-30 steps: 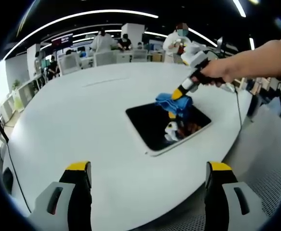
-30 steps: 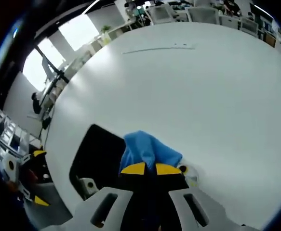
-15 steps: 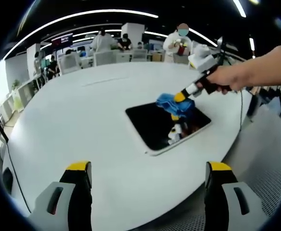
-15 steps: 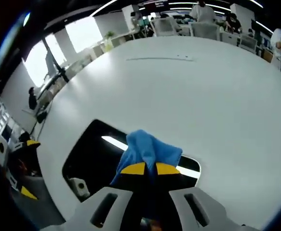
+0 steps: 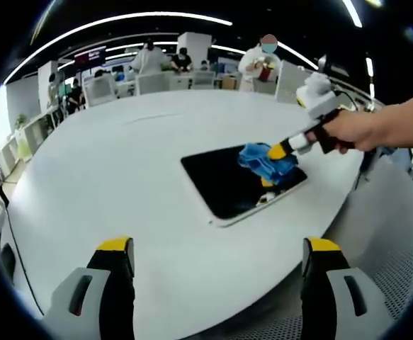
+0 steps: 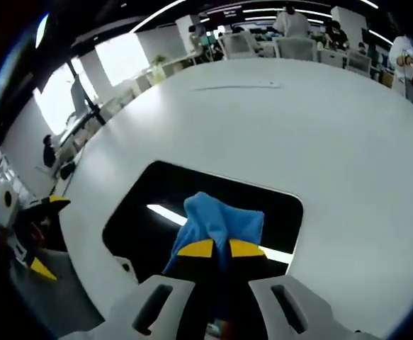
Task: Wipe the mirror surface with the cleaning cloth until all visible marks leave the cleaned area.
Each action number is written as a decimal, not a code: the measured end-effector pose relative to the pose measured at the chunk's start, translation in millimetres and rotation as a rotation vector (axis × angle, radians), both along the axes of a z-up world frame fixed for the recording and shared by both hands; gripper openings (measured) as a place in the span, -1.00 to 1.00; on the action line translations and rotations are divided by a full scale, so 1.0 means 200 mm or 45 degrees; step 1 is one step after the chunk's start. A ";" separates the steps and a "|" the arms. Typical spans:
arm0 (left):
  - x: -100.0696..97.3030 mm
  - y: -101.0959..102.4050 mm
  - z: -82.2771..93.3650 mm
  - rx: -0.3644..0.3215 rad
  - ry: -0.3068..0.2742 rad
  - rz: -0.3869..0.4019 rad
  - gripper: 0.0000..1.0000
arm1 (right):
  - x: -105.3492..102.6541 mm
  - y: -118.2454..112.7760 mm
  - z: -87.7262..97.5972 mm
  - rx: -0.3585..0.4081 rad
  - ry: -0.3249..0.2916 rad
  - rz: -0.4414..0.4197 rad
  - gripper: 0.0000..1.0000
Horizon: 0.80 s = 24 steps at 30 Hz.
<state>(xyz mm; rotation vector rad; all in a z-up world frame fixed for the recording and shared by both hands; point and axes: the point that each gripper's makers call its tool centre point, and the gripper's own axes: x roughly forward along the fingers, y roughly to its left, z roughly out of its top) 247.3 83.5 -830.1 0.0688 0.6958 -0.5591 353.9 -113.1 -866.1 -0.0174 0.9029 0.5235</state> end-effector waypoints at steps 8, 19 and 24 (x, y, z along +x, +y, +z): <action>0.01 0.01 0.02 0.008 -0.029 0.014 0.98 | -0.08 0.00 0.00 0.023 0.034 -0.019 -0.98; 0.02 0.02 0.03 0.017 -0.051 0.027 0.98 | -0.22 -0.01 -0.01 0.024 0.102 0.000 -0.99; 0.03 0.02 0.03 0.007 -0.056 0.027 0.98 | -0.26 -0.01 0.00 0.028 0.118 -0.002 -0.99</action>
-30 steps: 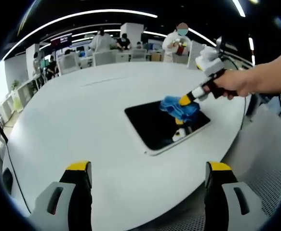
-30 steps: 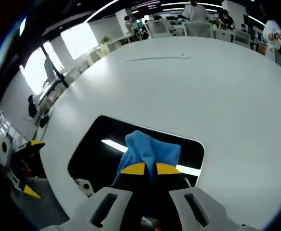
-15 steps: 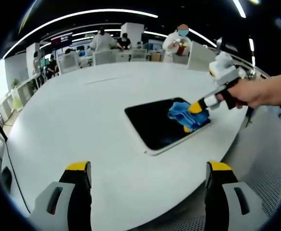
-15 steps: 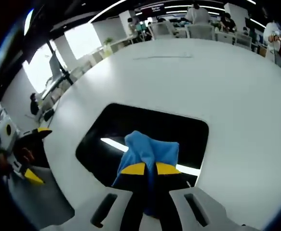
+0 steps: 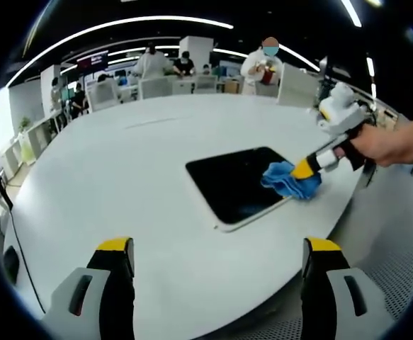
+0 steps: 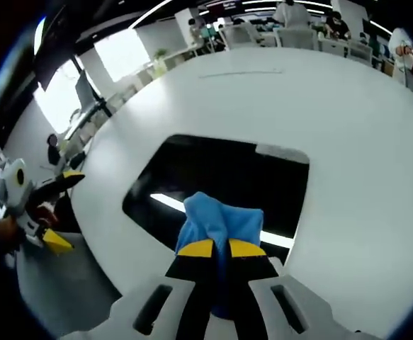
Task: Wipe the mirror surface with the cleaning cloth until all visible marks leave the cleaned area.
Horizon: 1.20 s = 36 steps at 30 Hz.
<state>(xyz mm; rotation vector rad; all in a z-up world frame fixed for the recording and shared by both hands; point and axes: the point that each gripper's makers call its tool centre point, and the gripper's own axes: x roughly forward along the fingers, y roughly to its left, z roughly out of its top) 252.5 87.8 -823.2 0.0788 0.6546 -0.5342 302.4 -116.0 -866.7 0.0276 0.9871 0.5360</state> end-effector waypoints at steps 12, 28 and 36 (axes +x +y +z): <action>0.00 -0.01 0.01 -0.029 -0.001 -0.001 0.98 | -0.09 0.01 0.00 0.034 0.034 -0.021 -0.99; 0.00 0.00 0.00 -0.023 0.013 0.013 0.98 | -0.08 0.01 0.00 0.043 0.004 0.018 -0.99; 0.00 0.01 0.00 -0.023 0.019 0.022 0.98 | -0.08 0.01 0.00 0.053 0.028 0.025 -0.99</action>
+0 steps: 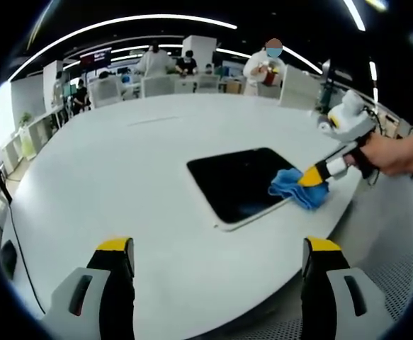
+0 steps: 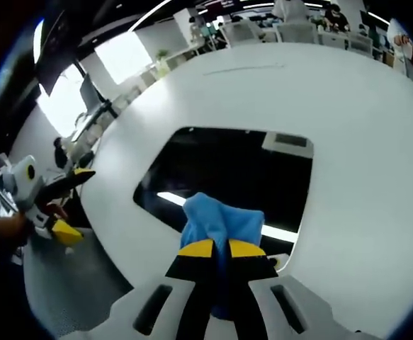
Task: Wipe the mirror surface with the cleaning cloth until all visible marks leave the cleaned area.
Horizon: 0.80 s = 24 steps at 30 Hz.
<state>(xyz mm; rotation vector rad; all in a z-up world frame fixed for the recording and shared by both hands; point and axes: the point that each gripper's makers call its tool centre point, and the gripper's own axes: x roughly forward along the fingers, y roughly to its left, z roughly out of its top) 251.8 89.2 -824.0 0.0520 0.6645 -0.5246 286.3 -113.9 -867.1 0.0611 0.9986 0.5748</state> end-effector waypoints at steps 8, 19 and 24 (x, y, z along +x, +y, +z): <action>0.00 0.00 0.00 -0.003 0.004 0.000 0.98 | 0.00 -0.04 0.00 0.004 0.008 -0.016 -0.99; -0.01 -0.01 -0.01 -0.008 0.014 -0.008 0.98 | -0.01 -0.16 0.00 -0.005 0.010 -0.059 -0.98; -0.01 -0.01 0.00 -0.004 0.013 -0.015 0.98 | -0.01 -0.19 0.00 0.000 0.010 -0.087 -0.99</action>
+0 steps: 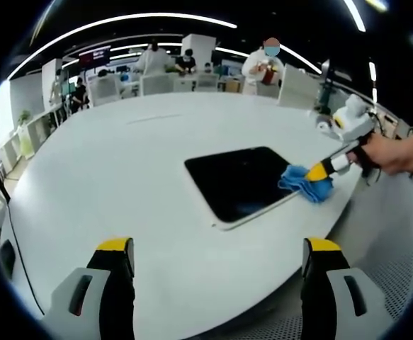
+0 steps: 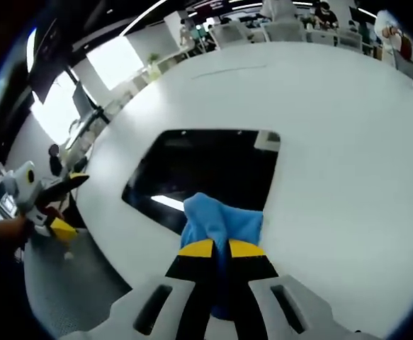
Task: Wipe the mirror surface with the cleaning cloth until all visible marks leave the cleaned area.
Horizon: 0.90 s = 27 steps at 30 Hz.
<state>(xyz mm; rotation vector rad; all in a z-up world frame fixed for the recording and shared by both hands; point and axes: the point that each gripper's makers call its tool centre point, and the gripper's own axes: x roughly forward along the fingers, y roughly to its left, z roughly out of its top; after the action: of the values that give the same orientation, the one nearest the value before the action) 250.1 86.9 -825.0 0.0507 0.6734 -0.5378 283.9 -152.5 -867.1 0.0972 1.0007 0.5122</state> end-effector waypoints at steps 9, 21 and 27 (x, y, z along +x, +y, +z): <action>0.00 0.00 -0.01 -0.003 0.007 -0.002 0.98 | -0.01 -0.05 0.00 0.017 0.012 -0.057 -0.99; 0.00 0.00 0.00 -0.010 0.004 -0.001 0.98 | 0.00 -0.04 0.00 -0.004 0.009 -0.062 -0.99; 0.00 0.00 0.00 -0.015 0.001 0.005 0.98 | 0.04 -0.04 0.00 -0.012 0.002 -0.069 -0.99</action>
<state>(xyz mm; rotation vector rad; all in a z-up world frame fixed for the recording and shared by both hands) 250.5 86.8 -825.1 0.0382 0.6713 -0.5378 292.0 -160.3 -867.0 0.1160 0.9996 0.4575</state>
